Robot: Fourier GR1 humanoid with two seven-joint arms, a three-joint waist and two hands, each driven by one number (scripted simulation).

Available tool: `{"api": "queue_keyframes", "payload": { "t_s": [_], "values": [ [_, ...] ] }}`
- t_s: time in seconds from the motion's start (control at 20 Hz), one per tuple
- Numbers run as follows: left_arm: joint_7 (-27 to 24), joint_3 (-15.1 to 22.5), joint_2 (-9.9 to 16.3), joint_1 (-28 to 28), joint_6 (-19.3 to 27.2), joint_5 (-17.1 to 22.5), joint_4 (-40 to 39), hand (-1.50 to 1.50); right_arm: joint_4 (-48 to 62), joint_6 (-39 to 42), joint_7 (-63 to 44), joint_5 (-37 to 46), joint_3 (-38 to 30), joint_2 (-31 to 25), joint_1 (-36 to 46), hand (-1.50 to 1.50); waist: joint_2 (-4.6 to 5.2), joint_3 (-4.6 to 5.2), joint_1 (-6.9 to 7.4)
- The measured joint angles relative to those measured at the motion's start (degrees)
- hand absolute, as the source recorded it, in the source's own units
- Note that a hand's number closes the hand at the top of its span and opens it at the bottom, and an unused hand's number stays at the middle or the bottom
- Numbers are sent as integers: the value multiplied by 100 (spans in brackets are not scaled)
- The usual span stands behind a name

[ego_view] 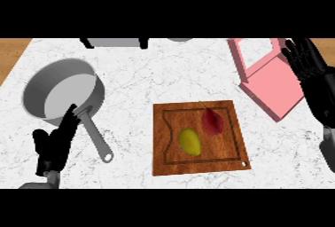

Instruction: Pick the pear from the cutting board and place it in the cardboard box

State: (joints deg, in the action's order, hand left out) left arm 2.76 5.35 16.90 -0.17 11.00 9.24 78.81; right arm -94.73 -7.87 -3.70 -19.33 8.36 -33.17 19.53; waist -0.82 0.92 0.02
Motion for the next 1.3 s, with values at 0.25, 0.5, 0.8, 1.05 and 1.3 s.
{"api": "queue_keyframes", "payload": {
  "t_s": [0.25, 0.5, 0.8, 1.05, 1.3],
  "values": [
    [-205, 19, 351, -113, -31, -369, 69, 0, -15, -242, 1674, 342, -424, 263, -1018, -150, 36, -102, -270],
    [-325, 90, 616, -170, -97, -629, 103, 0, 445, -1147, 2935, 390, -1299, 886, -1747, -150, 39, -209, -589],
    [-407, 295, 715, -360, -203, -907, 52, 0, 891, -1456, 5552, 1094, -1397, 1625, -2853, -150, 81, -149, -413],
    [-363, 469, 631, -528, -241, -1082, 15, 0, 1020, -2029, 6130, 2234, -1080, 1846, -3820, -150, 83, -108, -233],
    [-476, 499, 529, -657, -285, -1198, -216, 0, 131, -2543, 5407, 3359, -487, 1937, -4779, -150, 88, -84, -131]
  ]
}}
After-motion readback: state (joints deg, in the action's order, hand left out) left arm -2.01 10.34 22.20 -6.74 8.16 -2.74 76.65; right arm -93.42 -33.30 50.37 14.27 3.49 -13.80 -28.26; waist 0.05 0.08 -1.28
